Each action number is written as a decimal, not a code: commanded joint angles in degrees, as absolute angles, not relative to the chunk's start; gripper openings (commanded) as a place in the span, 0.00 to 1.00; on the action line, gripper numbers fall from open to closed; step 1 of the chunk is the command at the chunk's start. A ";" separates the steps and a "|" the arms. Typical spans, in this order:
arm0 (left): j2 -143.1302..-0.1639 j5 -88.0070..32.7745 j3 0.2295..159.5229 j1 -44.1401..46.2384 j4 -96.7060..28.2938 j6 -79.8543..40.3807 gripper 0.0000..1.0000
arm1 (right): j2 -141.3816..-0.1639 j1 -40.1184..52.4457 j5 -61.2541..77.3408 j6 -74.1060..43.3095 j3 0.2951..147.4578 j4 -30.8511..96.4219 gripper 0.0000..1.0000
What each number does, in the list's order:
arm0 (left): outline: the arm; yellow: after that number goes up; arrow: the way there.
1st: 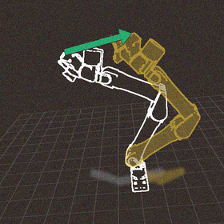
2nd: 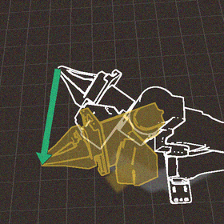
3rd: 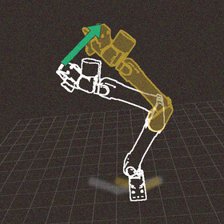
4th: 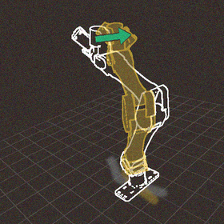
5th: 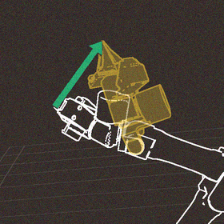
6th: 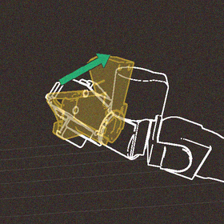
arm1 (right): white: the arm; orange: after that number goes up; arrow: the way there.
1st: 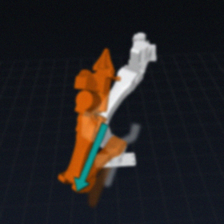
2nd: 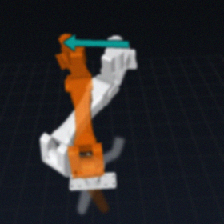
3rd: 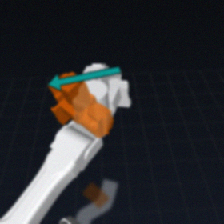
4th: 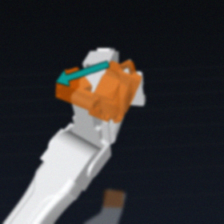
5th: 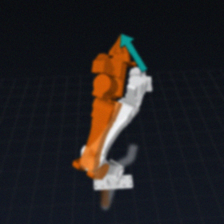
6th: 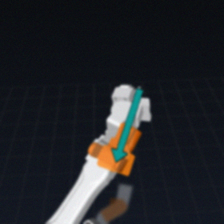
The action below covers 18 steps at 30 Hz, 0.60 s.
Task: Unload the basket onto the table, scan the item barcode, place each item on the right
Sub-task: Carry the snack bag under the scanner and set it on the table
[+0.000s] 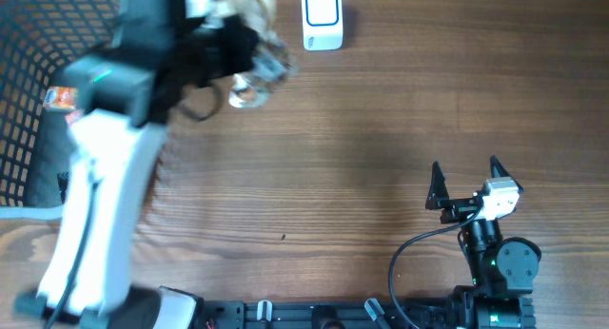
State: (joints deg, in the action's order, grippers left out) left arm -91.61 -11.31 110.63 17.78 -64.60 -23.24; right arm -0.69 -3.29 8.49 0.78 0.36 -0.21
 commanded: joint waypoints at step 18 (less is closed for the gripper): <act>-122.58 -8.51 110.67 33.26 -72.31 -27.94 0.31 | -0.58 -3.07 8.12 1.32 0.32 -0.45 1.00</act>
